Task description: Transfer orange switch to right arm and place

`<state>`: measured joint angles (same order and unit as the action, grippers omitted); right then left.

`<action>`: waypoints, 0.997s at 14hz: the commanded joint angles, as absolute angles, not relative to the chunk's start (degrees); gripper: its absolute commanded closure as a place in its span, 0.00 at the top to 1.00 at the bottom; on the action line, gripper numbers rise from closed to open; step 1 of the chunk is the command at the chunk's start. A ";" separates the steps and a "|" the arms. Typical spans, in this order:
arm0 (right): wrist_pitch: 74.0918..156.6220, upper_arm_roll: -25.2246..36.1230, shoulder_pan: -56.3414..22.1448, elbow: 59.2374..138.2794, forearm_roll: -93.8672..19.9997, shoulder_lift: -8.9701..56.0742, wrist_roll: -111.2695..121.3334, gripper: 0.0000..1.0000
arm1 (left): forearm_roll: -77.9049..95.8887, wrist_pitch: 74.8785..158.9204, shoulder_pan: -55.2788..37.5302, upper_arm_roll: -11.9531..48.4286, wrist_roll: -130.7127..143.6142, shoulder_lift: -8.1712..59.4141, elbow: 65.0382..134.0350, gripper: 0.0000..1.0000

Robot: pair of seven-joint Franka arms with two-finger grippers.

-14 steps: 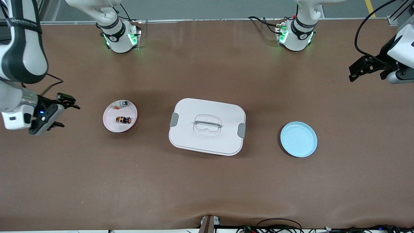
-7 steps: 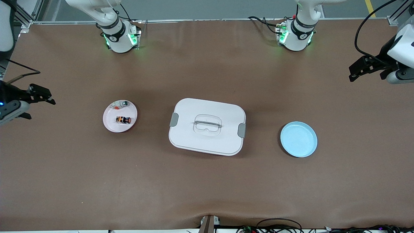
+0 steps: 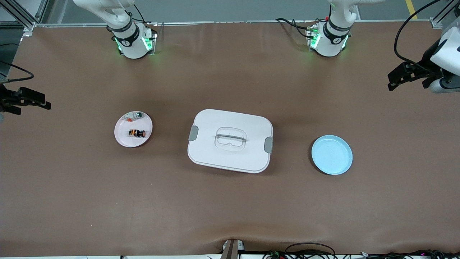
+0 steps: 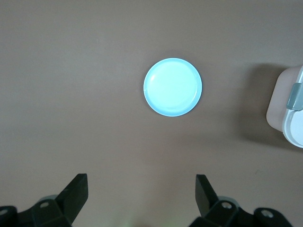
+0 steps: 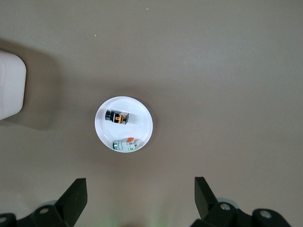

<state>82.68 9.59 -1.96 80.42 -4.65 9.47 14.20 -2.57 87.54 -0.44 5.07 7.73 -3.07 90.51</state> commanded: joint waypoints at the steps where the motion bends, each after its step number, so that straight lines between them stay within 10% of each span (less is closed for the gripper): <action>1: 81.39 9.05 -1.23 78.57 -3.69 9.23 13.09 1.00 | -1.58 86.84 -0.35 4.83 6.42 -4.75 91.32 1.00; 14: 77.87 6.68 4.04 76.11 -4.57 7.47 22.06 1.00 | -1.58 86.84 -0.35 4.92 4.83 -5.45 91.67 1.00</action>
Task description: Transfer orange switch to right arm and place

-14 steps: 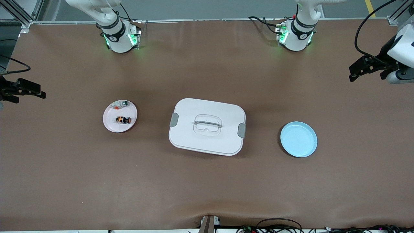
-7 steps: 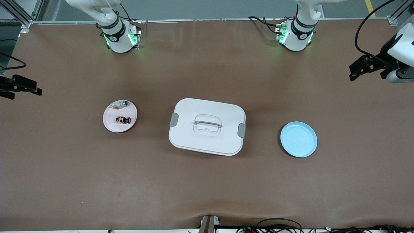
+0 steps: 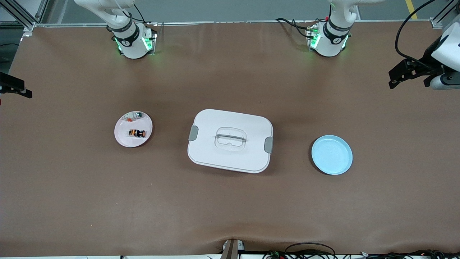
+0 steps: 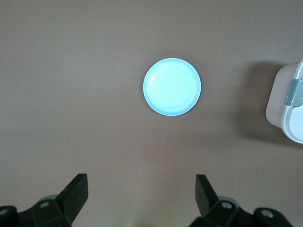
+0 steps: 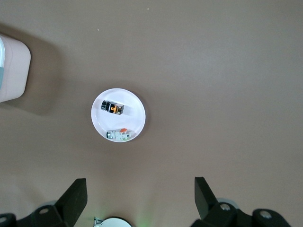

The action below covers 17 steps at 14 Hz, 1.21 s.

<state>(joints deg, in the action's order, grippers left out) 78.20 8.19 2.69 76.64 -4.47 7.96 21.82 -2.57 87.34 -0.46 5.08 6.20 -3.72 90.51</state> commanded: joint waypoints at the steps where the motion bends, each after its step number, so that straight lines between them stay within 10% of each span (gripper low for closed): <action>1: 78.31 6.42 3.96 76.11 -4.48 7.38 22.06 1.00 | -1.50 86.84 -0.35 4.83 4.83 -5.54 91.84 1.00; 17: 82.79 -4.12 7.99 87.18 -1.41 -2.11 12.74 1.00 | -1.58 86.84 -0.35 4.83 3.34 -5.36 91.85 1.00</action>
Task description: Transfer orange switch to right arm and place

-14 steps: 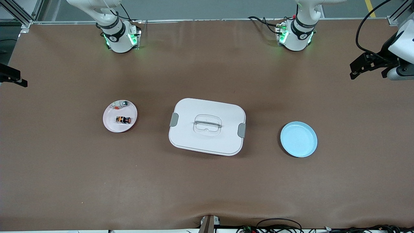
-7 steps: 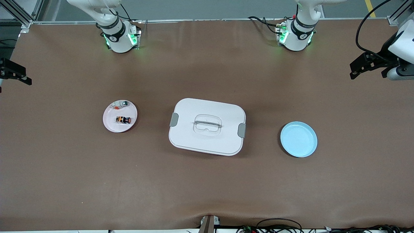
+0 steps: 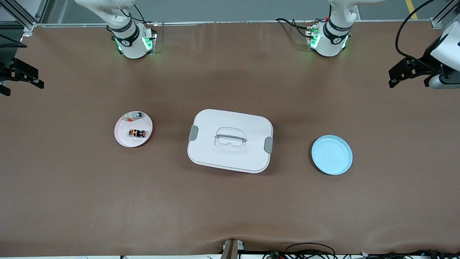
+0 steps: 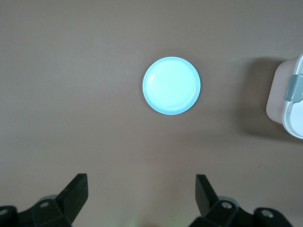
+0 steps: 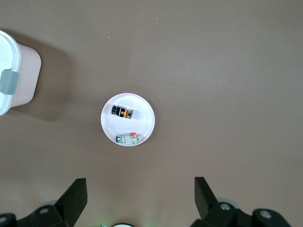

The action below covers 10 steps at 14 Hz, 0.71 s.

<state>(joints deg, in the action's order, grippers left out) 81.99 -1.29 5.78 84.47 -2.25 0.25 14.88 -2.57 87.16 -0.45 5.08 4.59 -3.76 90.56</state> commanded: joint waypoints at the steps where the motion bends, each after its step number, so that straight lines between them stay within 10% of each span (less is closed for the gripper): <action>1: 82.79 -4.13 8.00 87.19 -1.32 -2.11 12.83 1.00 | -1.58 86.84 -0.35 4.83 3.34 -5.36 91.76 1.00; 10: 79.90 -3.43 8.00 85.43 -1.32 -1.41 12.48 1.00 | -1.58 86.75 -0.35 4.75 4.13 -4.57 89.56 1.00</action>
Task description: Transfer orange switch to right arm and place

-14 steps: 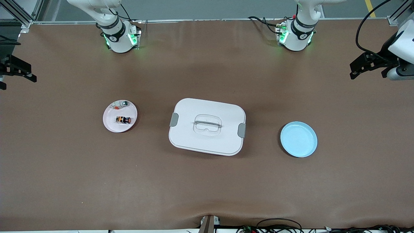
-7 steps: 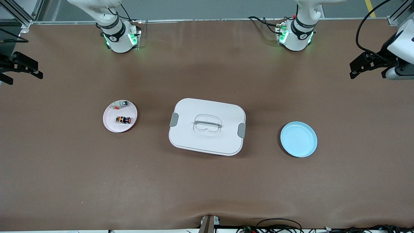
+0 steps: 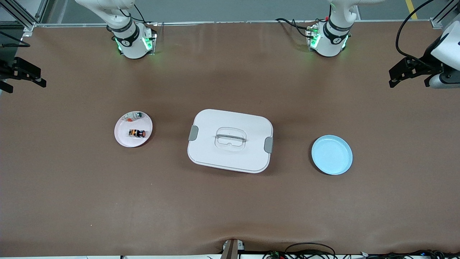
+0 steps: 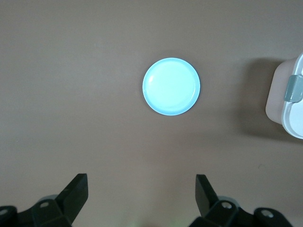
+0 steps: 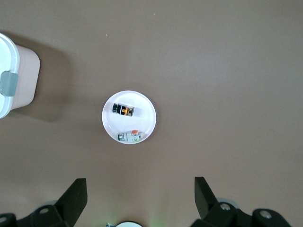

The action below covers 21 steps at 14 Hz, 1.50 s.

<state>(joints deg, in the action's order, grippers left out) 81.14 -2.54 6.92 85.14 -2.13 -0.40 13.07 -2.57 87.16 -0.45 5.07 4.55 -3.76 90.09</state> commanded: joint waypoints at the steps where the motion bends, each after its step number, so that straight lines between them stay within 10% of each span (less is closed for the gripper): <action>1: 79.89 -3.43 8.09 85.43 -1.32 -1.41 12.31 1.00 | -1.58 86.75 -0.35 4.75 4.13 -4.57 89.47 1.00; 21: 79.63 -2.37 7.30 85.87 -1.41 -1.41 11.08 1.00 | -0.10 86.75 -0.79 4.92 4.22 -4.48 89.12 1.00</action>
